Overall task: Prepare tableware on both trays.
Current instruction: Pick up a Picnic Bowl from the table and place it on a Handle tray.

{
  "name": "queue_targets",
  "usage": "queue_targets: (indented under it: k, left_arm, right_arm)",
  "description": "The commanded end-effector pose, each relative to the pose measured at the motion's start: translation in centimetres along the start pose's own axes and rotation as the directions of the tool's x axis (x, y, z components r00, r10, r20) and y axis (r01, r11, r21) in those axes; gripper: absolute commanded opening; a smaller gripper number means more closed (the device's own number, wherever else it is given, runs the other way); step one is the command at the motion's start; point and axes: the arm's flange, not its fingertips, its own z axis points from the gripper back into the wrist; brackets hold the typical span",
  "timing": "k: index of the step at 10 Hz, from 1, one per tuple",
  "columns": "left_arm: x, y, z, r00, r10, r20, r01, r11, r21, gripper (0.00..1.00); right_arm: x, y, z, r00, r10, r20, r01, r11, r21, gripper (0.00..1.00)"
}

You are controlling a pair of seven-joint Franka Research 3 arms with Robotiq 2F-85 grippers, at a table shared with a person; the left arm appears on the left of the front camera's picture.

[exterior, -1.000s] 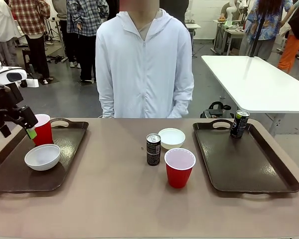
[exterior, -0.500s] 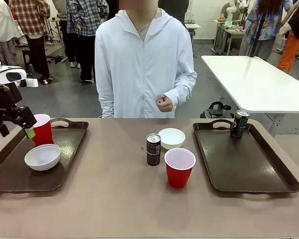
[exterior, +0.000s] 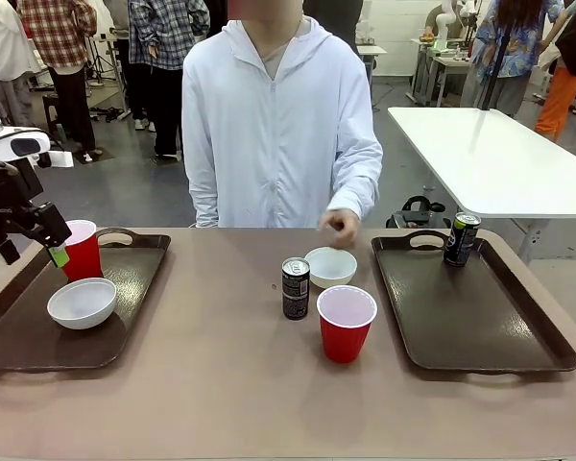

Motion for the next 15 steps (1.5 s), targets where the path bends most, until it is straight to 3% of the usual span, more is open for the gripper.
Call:
queue_targets:
  k: [1,4,6,7,9,12,15]
  left_arm:
    - [-0.4,1.7,1.1,0.999,-0.048,0.007,0.048,0.961,-0.273,1.00]
    - [-2.2,3.4,4.4,0.997,-0.039,0.070,0.073,0.805,-0.588,1.00]
    - [-4.1,6.1,7.2,0.991,0.014,0.131,0.086,0.684,-0.725,1.00]
    - [-4.9,7.6,8.4,0.985,0.056,0.162,0.087,0.653,-0.752,1.00]
    - [-6.2,11.7,9.6,0.966,0.162,0.203,0.060,0.620,-0.782,1.00]
    - [-6.8,17.5,10.3,0.937,0.290,0.193,-0.026,0.610,-0.792,1.00]
    - [-6.9,19.1,9.0,0.937,0.301,0.176,-0.082,0.682,-0.727,1.00]
  right_arm:
    - [0.0,0.0,0.0,1.000,0.000,0.000,0.000,1.000,0.000,1.00]
    - [-1.4,5.4,0.6,0.993,0.037,-0.113,-0.059,0.979,-0.197,1.00]
    - [-1.0,8.5,-0.2,0.984,0.024,-0.178,-0.075,0.956,-0.284,1.00]
    - [-0.8,10.2,-0.8,0.973,0.008,-0.230,-0.085,0.940,-0.331,1.00]
    - [-0.3,13.0,-2.1,0.964,0.005,-0.265,-0.108,0.920,-0.377,1.00]
    - [0.8,15.2,-5.1,0.951,-0.006,-0.310,-0.125,0.907,-0.402,1.00]
    - [2.4,18.1,-9.7,0.918,-0.027,-0.396,-0.169,0.876,-0.452,1.00]
